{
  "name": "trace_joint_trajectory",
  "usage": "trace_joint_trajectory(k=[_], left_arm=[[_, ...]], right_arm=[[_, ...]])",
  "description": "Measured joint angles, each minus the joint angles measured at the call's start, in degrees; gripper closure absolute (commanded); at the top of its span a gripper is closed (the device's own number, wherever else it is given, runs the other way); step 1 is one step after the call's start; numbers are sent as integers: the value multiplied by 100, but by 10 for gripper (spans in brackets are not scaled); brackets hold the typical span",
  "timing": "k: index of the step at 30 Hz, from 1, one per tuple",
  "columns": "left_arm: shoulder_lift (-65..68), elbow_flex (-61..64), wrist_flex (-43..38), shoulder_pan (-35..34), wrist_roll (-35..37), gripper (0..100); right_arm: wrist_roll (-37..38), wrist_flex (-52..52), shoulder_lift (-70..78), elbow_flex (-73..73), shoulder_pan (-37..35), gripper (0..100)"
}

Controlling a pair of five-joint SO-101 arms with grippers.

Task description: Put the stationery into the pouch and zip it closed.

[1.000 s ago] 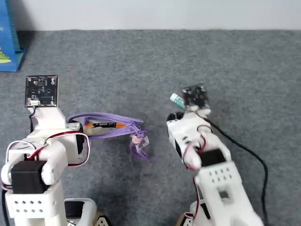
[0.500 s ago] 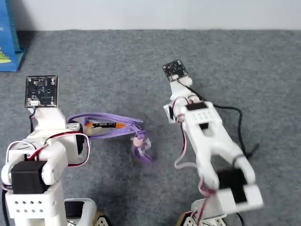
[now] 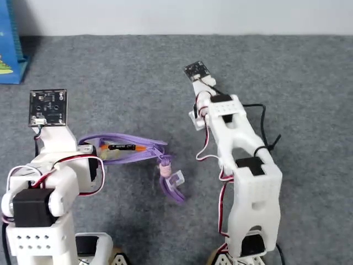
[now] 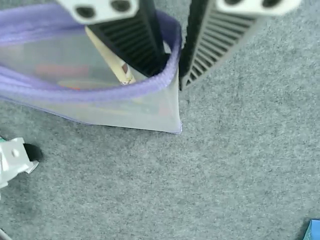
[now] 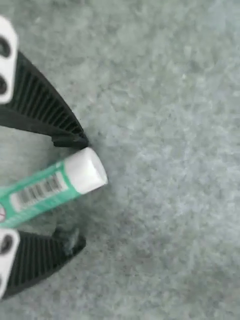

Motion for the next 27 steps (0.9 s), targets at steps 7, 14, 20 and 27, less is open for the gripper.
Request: trace_joint_trajectory(k=[7, 14, 20, 27], left_arm=[[0, 0, 0, 0, 0, 987], [0, 0, 0, 0, 0, 987], [0, 0, 0, 0, 0, 987], [0, 0, 0, 0, 0, 987]], right_arm=[[18, 905, 545, -1169, 193, 985], [18, 1749, 404, -1275, 360, 991], [9, 2760, -255, -1257, 598, 991], [9, 4088, -1451, -1257, 659, 991]])
